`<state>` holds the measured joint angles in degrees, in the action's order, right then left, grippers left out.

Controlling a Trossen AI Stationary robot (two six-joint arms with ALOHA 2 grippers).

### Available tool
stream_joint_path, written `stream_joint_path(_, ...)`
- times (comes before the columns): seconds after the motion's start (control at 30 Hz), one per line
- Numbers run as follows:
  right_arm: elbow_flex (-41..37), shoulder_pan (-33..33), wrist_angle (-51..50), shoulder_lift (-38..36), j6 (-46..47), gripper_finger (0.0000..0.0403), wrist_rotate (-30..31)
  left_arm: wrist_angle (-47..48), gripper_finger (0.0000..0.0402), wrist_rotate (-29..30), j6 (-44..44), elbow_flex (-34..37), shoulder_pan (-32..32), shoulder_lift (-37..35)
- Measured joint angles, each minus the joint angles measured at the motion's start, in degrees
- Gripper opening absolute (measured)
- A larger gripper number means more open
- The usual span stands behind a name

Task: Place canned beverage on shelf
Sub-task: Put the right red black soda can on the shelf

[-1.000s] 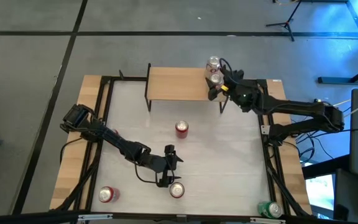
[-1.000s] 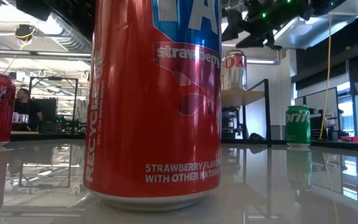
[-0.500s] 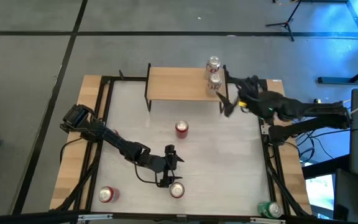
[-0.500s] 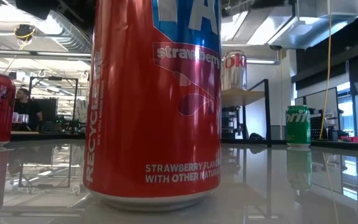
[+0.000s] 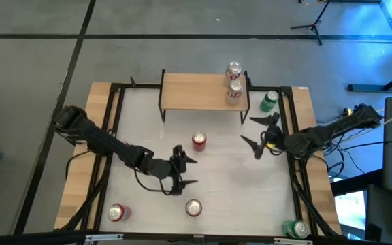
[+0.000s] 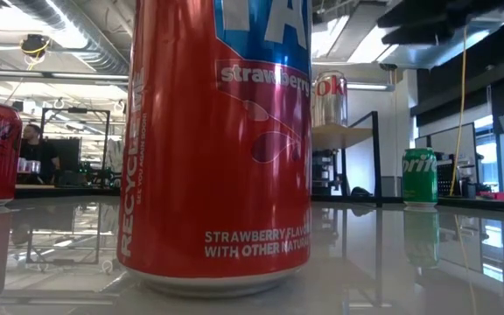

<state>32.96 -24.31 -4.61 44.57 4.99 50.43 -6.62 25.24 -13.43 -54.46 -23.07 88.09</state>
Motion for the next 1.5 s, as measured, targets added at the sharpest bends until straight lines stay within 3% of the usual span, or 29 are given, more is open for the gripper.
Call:
stream_joint_path(0.23, -7.17, -0.05, 20.27, 4.21, -7.93, 0.0381, -1.95, 1.93, 0.0341, -0.35, 0.37, 0.00, 6.97, -3.68)
stream_joint_path(0.37, -7.32, -0.05, 23.53, 5.97, -11.61, 0.0381, -6.62, 1.89, 0.0341, -5.41, 1.53, 0.00, 13.39, -3.76)
stream_joint_path(0.5, -7.36, -0.05, 25.86, 7.44, -14.92, 0.0381, -10.96, 2.17, 0.0341, -14.08, 1.63, -0.04, 19.46, -3.75)
stream_joint_path(0.6, -7.28, -0.05, 28.22, 7.65, -17.88, 0.0381, -12.76, 9.62, 0.0341, -17.48, 3.43, -3.55, 21.86, -3.67)
stream_joint_path(0.8, -3.81, -0.05, 28.68, 7.60, -20.25, 0.0381, -12.13, 26.23, 0.0341, -14.93, 6.44, -11.13, 22.31, -2.25)
stream_joint_path(0.9, -3.14, -0.05, 28.55, 7.60, -20.18, 0.0381, -12.11, 26.73, 0.0341, -18.98, 6.53, -12.24, 23.17, -1.90)
stream_joint_path(1.33, -3.01, -0.05, 21.34, 7.84, -19.90, 0.0381, -12.31, 22.67, 0.0341, -20.99, 14.37, -12.13, 29.11, 6.07)
stream_joint_path(1.5, -3.01, -0.05, 20.48, 7.84, -18.10, 0.0381, -12.10, 21.58, 0.0341, -26.61, 14.34, -12.13, 29.67, 7.62)
